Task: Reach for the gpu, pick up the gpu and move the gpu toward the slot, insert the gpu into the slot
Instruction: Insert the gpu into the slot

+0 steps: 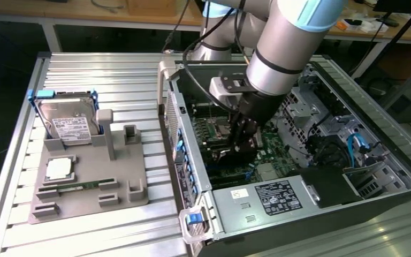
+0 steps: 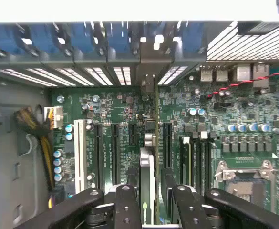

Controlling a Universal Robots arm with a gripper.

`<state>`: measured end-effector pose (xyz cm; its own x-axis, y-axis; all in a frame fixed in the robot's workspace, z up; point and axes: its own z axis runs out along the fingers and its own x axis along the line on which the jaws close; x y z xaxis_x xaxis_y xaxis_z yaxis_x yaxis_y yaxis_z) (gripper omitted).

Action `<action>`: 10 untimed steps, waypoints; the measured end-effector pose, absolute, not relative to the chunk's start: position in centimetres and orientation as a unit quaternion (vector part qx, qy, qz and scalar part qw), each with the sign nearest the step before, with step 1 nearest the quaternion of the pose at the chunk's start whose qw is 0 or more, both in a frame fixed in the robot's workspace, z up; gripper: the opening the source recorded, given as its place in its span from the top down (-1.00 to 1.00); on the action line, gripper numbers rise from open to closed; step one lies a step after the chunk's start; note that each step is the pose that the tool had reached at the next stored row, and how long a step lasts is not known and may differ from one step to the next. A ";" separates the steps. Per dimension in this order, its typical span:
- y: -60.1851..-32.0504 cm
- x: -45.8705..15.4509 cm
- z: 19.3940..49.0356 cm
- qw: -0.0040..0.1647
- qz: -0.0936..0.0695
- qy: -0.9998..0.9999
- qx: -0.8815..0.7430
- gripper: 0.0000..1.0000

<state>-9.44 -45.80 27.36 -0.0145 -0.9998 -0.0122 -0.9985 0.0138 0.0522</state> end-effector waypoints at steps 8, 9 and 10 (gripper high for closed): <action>-45.8 -9.4 28.8 0.012 -0.021 -0.712 0.702 0.79; -45.8 -9.4 28.8 0.012 -0.021 -0.712 0.702 0.79; -45.8 -9.4 28.8 0.012 -0.021 -0.712 0.702 0.79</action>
